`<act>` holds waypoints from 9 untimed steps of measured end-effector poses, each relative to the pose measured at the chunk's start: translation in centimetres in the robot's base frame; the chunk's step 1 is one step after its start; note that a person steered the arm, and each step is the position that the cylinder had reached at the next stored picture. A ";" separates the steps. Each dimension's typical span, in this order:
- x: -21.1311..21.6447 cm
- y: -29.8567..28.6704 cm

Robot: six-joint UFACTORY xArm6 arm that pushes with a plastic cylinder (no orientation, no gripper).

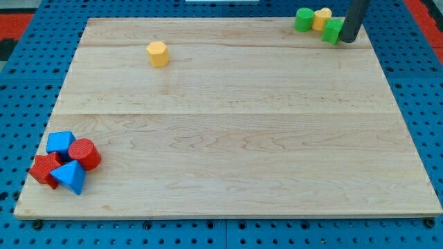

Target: Slide the yellow hexagon towards top center

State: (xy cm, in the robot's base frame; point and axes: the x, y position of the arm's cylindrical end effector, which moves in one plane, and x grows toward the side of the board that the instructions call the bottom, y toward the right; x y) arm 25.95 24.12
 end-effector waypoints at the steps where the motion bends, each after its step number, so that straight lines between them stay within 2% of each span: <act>1: 0.2 -0.7; 2: 3.6 -2.0; 3: 5.2 -9.2; 5: 5.3 -30.8; 6: 7.0 -41.2; 7: 9.7 -48.2; 8: 8.8 -54.4; 9: 6.0 -53.2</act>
State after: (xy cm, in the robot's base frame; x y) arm 31.94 -29.09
